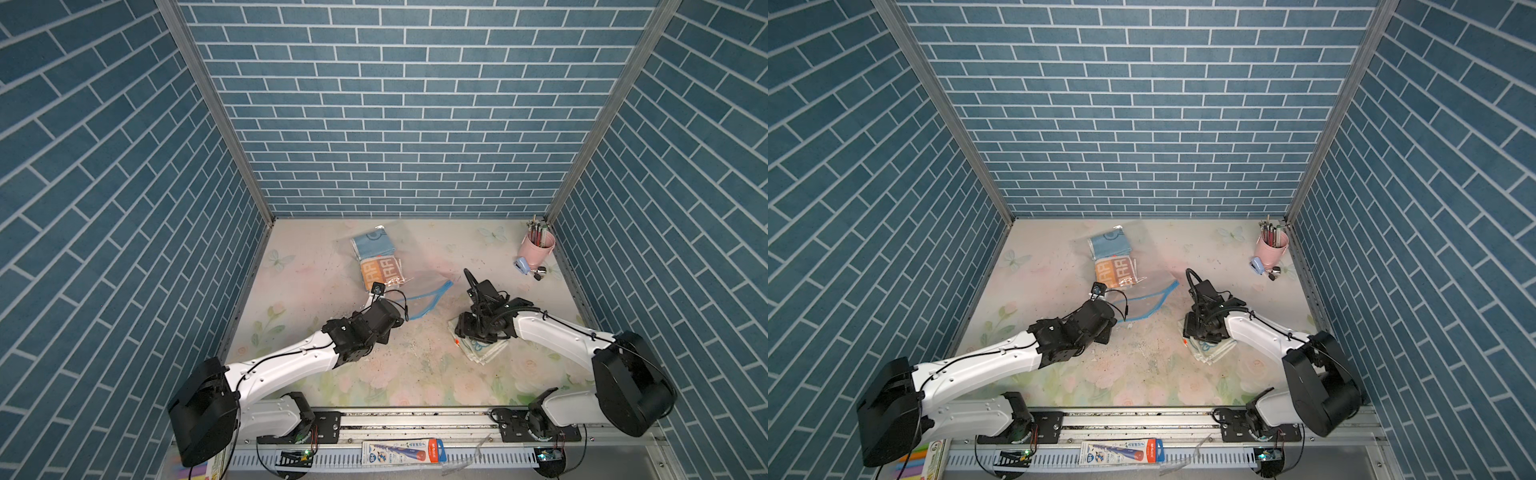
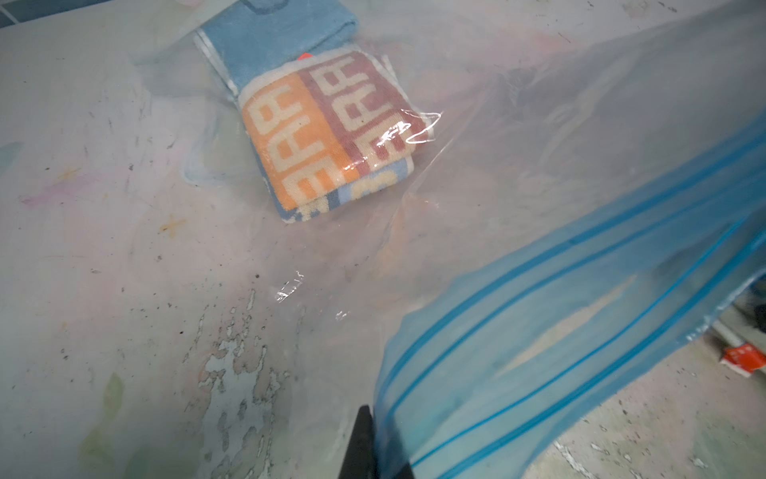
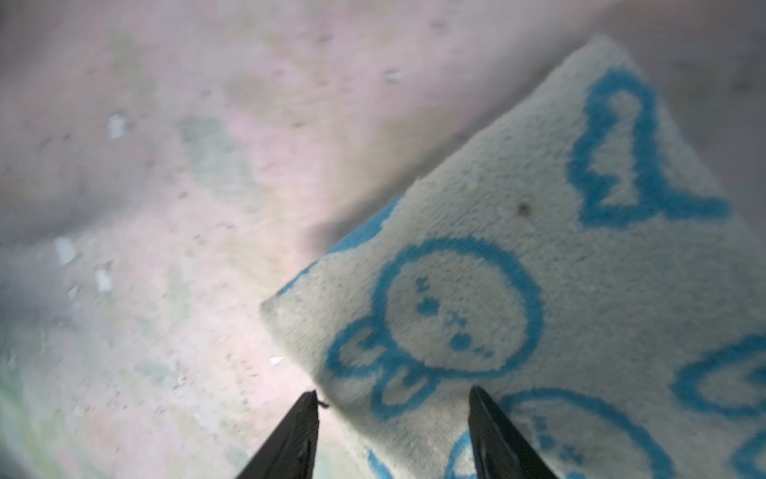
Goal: Place the folded towel into the vacuum bag
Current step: Move the towel to the center of the board.
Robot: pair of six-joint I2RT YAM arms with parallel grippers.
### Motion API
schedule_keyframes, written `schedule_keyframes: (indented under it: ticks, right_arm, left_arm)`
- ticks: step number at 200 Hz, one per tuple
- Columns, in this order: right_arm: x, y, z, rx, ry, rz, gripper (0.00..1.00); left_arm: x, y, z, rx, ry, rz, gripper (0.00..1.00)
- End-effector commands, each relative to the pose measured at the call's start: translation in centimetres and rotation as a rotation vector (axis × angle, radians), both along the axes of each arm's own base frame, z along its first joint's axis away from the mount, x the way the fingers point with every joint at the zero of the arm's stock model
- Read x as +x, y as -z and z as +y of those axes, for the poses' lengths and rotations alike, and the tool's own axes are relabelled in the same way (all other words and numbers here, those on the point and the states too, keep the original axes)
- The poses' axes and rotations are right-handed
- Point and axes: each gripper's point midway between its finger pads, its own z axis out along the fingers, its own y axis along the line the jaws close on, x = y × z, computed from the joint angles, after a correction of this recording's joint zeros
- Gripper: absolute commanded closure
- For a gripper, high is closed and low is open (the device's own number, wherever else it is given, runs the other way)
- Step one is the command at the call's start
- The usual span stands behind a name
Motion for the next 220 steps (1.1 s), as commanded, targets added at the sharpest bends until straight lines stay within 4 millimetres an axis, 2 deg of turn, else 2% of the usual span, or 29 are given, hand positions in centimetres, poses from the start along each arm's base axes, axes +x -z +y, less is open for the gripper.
schedule_keyframes:
  ticks: [1,19,42,72,118,154,185,220]
  right_arm:
    - [-0.3,-0.8,1.9,-0.005,-0.121,-0.024,0.41]
    - [-0.4,-1.6,1.5,-0.006,-0.108,-0.051,0.4]
    - [-0.6,-3.7,1.2,0.054,-0.063,-0.102,0.38]
    - [-1.7,-5.1,2.5,0.225,0.01,-0.076,0.38]
    - [-3.3,-4.1,4.1,0.375,0.086,0.006,0.38]
    - [-3.8,-1.7,4.4,0.367,0.097,0.061,0.38]
    - [-4.5,0.8,3.4,0.305,0.142,0.118,0.39]
    - [-5.1,1.8,0.8,0.208,0.203,0.11,0.39]
  left_arm:
    - [0.0,-0.3,2.2,0.035,-0.077,-0.031,1.0]
    - [-0.1,-0.5,2.6,0.022,-0.091,-0.043,1.0]
    - [0.0,-0.7,2.5,0.003,-0.096,-0.052,1.0]
    - [0.4,-0.5,2.0,0.004,-0.09,-0.048,1.0]
    - [0.6,-0.6,1.1,-0.02,-0.074,-0.039,1.0]
    - [0.5,-0.8,1.1,-0.033,-0.073,-0.041,1.0]
    - [0.4,-0.9,1.0,-0.052,-0.078,-0.04,1.0]
    - [0.4,-0.7,0.7,-0.052,-0.068,-0.03,1.0]
